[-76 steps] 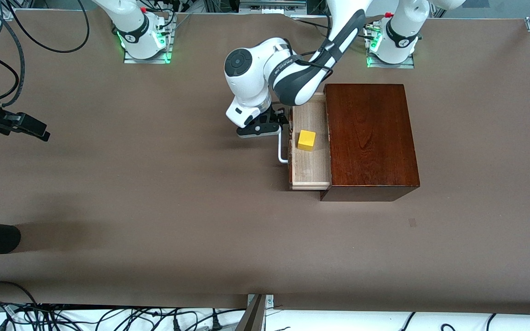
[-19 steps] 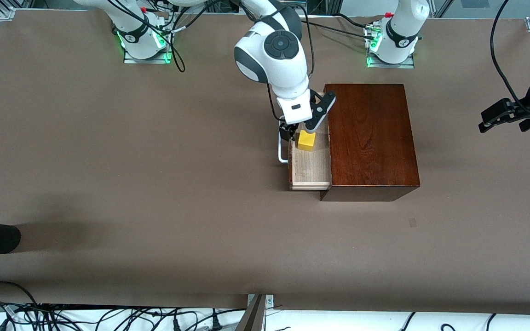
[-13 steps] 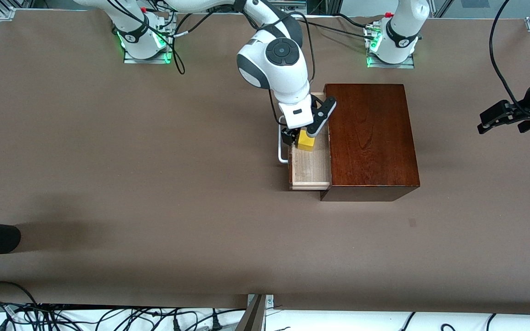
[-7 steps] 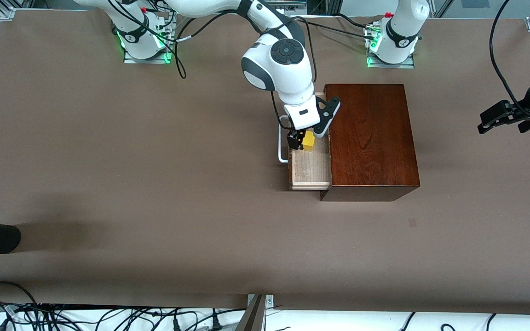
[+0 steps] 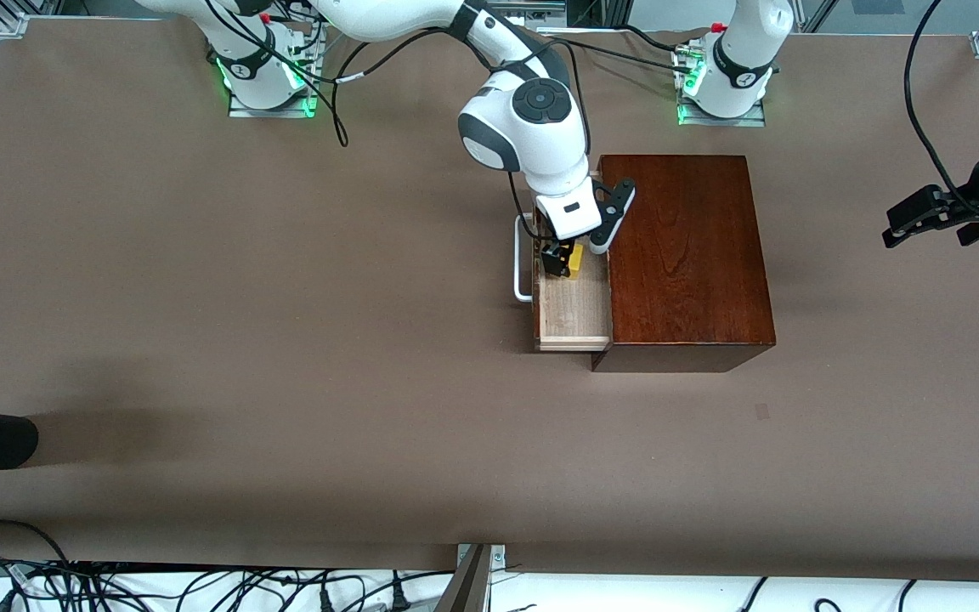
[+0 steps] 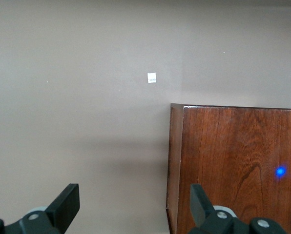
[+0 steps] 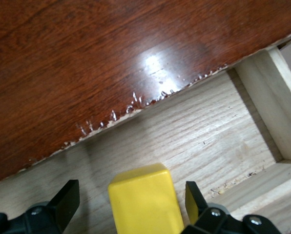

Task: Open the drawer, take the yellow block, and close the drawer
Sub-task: 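Close the right gripper on the yellow cube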

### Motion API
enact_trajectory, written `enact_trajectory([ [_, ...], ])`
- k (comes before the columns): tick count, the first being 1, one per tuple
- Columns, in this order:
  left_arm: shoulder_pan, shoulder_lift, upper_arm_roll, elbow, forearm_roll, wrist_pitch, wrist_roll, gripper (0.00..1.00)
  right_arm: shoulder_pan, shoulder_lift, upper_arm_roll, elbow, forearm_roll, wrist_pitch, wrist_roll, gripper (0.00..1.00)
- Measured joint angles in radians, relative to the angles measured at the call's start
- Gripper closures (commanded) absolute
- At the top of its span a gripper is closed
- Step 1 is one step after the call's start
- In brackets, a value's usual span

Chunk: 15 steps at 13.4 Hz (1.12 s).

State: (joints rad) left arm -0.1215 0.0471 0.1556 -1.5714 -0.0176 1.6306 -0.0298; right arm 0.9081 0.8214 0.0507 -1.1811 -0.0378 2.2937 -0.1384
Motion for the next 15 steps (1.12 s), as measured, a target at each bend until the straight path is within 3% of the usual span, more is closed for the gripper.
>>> enact_trajectory([
  [5, 0.001, 0.000, 0.000, 0.000, 0.000, 0.000, 0.000, 0.00, 0.000, 0.013, -0.001, -0.002, -0.023, -0.001, 0.000, 0.04],
  [7, 0.001, 0.000, 0.000, 0.000, 0.000, 0.000, 0.000, 0.00, 0.000, 0.019, -0.001, -0.002, -0.035, -0.001, 0.000, 0.11],
  [8, 0.001, 0.001, 0.000, 0.000, 0.000, 0.000, 0.000, 0.00, 0.000, 0.021, -0.001, -0.002, -0.038, -0.001, 0.000, 0.21],
  [11, 0.001, 0.005, 0.000, 0.000, 0.000, 0.000, 0.000, 0.00, 0.003, 0.021, -0.001, -0.002, -0.056, -0.001, 0.000, 0.74],
  [12, 0.001, 0.005, 0.000, 0.000, 0.000, 0.000, 0.000, 0.00, 0.006, 0.021, -0.001, -0.002, -0.063, -0.001, 0.000, 0.85],
  [15, 0.001, 0.005, 0.000, 0.000, 0.000, 0.000, 0.000, 0.00, 0.014, 0.021, -0.001, -0.002, -0.069, -0.003, 0.000, 0.90],
])
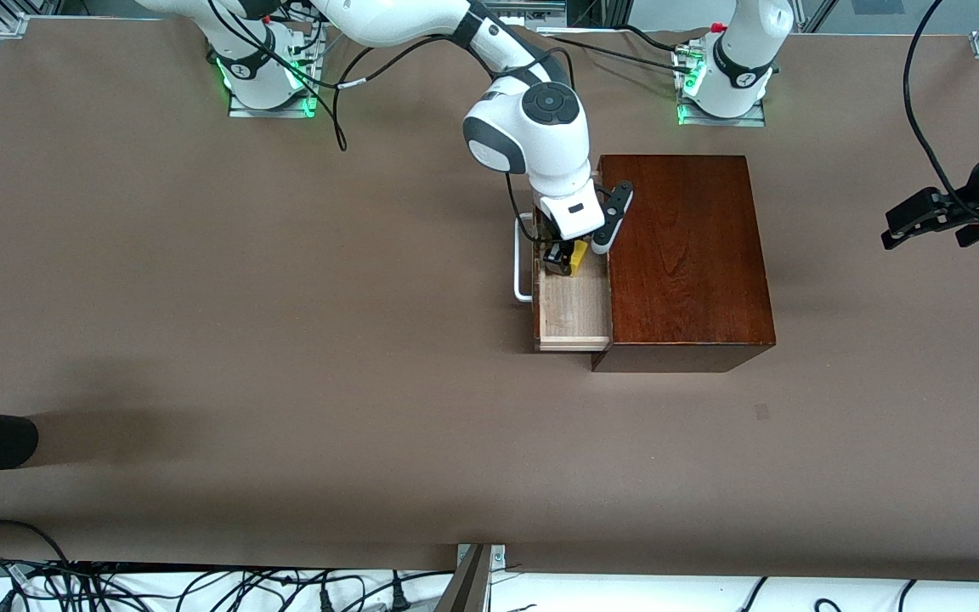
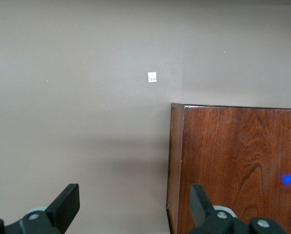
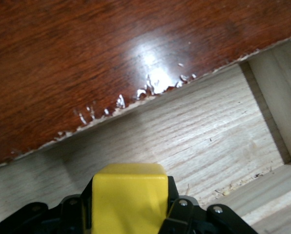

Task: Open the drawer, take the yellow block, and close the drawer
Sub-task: 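Close the right gripper on the yellow cube, then lift the yellow cube out and carry it away from the box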

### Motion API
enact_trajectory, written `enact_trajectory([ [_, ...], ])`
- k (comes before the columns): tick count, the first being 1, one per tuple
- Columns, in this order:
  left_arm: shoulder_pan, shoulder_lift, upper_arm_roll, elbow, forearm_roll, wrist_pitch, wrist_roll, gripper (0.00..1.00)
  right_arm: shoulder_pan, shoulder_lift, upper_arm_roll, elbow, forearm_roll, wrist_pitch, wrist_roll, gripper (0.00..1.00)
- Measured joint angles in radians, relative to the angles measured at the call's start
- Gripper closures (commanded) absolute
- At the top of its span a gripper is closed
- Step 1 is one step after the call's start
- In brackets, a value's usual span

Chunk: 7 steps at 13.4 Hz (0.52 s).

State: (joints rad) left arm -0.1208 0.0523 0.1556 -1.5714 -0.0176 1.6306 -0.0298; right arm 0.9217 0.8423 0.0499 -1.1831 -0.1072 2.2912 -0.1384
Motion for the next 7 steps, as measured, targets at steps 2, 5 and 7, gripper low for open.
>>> enact_trajectory([
  [2, 0.000, 0.000, 0.000, 0.000, 0.000, 0.000, 0.000, 0.00, 0.000, 0.000, 0.000, 0.006, 0.000, -0.020, 0.000, 0.91],
  [5, 0.000, 0.000, 0.000, 0.000, 0.000, 0.000, 0.000, 0.00, 0.001, -0.002, -0.001, 0.029, 0.000, -0.075, 0.000, 0.91],
  [7, 0.000, 0.000, 0.000, 0.000, 0.000, 0.000, 0.000, 0.00, 0.002, -0.007, 0.000, 0.071, 0.000, -0.136, 0.000, 0.91],
])
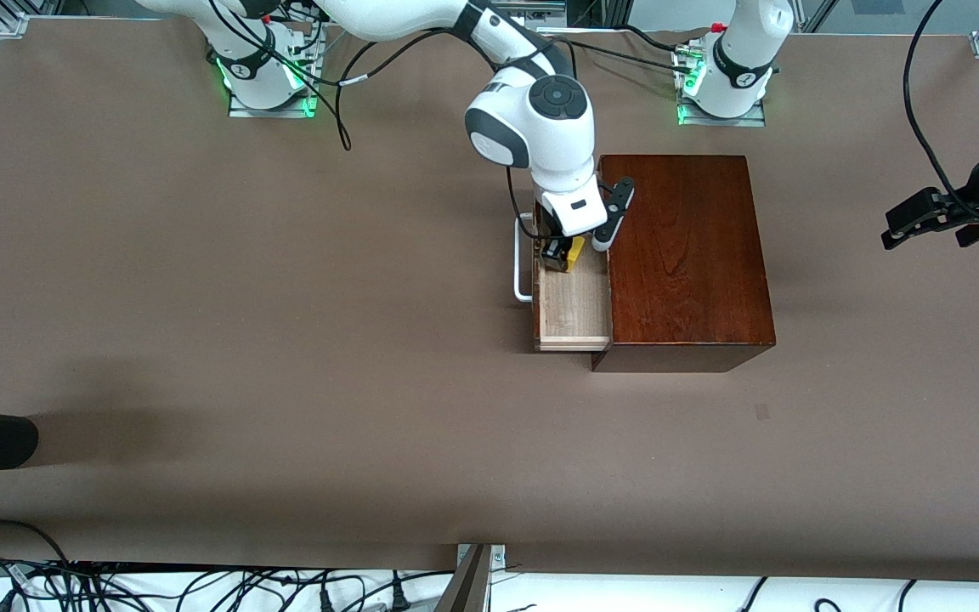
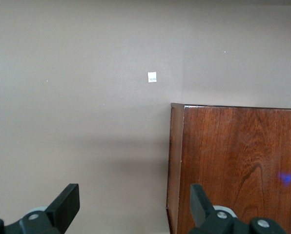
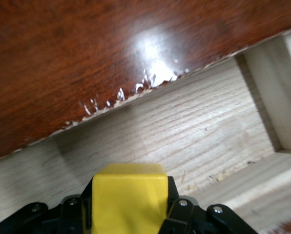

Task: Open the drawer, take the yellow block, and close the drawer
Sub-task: 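Lift the yellow cube out and carry it away from the box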

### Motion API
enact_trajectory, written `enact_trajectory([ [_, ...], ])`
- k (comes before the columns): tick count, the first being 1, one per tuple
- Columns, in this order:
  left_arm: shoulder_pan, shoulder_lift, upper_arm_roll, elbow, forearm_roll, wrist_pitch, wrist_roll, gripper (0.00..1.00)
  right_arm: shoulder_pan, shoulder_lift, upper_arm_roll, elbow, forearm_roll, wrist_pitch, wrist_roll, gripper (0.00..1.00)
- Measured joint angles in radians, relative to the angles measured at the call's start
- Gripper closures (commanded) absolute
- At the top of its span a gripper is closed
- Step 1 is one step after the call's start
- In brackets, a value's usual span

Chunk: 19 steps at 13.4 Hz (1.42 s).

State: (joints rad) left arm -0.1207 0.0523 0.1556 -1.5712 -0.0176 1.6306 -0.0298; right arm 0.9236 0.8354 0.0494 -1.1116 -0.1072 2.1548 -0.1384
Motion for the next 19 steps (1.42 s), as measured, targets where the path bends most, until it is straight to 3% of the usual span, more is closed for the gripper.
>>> enact_trajectory([
  [7, 0.000, 0.000, 0.000, 0.004, 0.000, 0.001, 0.000, 0.00, -0.016, -0.082, -0.020, 0.062, 0.092, -0.169, 0.004, 0.91],
  [14, 0.000, 0.000, 0.000, 0.005, 0.000, 0.001, 0.000, 0.00, -0.234, -0.221, -0.040, 0.064, 0.138, -0.394, 0.004, 0.92],
  [19, 0.000, 0.000, -0.004, 0.006, 0.000, 0.001, 0.000, 0.00, -0.271, -0.293, -0.186, -0.036, 0.179, -0.416, 0.004, 0.93],
])
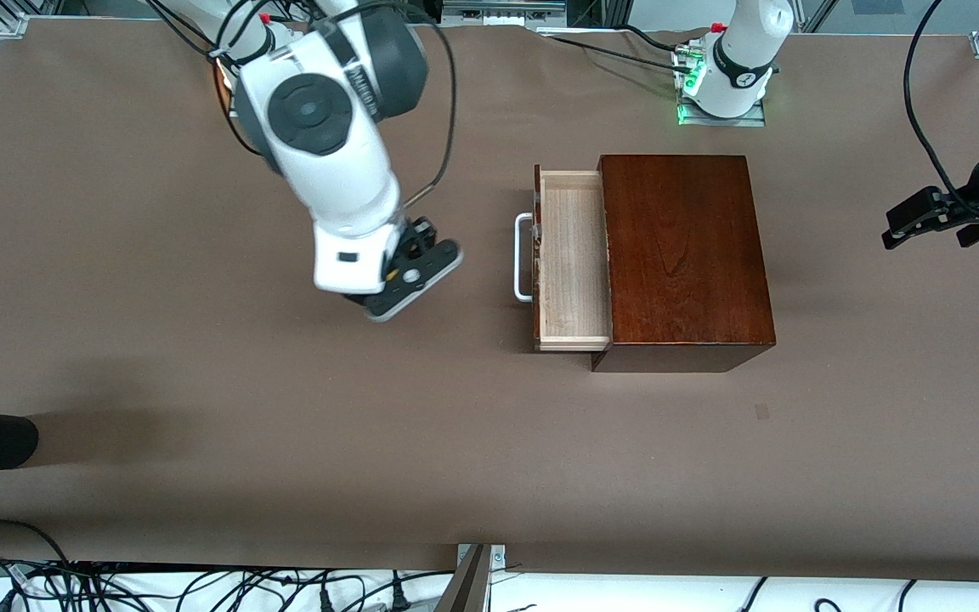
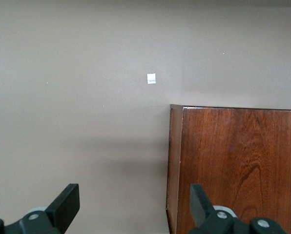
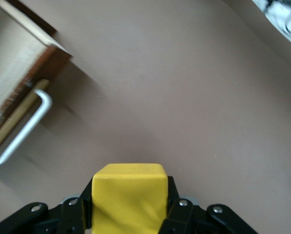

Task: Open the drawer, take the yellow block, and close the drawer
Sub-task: 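Lift the yellow cube out and carry it away from the box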

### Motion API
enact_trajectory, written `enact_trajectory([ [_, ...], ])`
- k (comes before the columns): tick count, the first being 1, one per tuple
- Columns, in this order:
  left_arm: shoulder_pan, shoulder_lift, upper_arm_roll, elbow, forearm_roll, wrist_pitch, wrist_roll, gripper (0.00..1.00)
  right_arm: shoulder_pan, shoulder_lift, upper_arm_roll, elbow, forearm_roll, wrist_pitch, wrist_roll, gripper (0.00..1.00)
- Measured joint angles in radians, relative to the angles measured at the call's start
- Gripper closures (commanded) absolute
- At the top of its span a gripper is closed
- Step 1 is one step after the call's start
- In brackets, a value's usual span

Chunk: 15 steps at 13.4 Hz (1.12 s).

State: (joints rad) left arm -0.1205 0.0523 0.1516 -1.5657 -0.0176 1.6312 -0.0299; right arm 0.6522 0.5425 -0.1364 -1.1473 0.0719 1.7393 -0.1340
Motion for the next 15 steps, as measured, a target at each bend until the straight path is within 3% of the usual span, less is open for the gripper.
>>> enact_trajectory([
  [5, 0.000, 0.000, -0.002, 0.000, 0.000, 0.000, 0.000, 0.00, -0.006, -0.124, -0.137, -0.299, 0.028, 0.170, -0.001, 0.95],
  [10, 0.000, 0.002, -0.004, 0.000, 0.000, 0.000, 0.000, 0.00, -0.007, -0.260, -0.227, -0.660, 0.028, 0.403, -0.005, 0.95],
  [15, 0.000, 0.002, -0.005, 0.000, 0.000, 0.000, 0.000, 0.00, -0.006, -0.322, -0.320, -0.922, 0.028, 0.627, -0.005, 0.95],
])
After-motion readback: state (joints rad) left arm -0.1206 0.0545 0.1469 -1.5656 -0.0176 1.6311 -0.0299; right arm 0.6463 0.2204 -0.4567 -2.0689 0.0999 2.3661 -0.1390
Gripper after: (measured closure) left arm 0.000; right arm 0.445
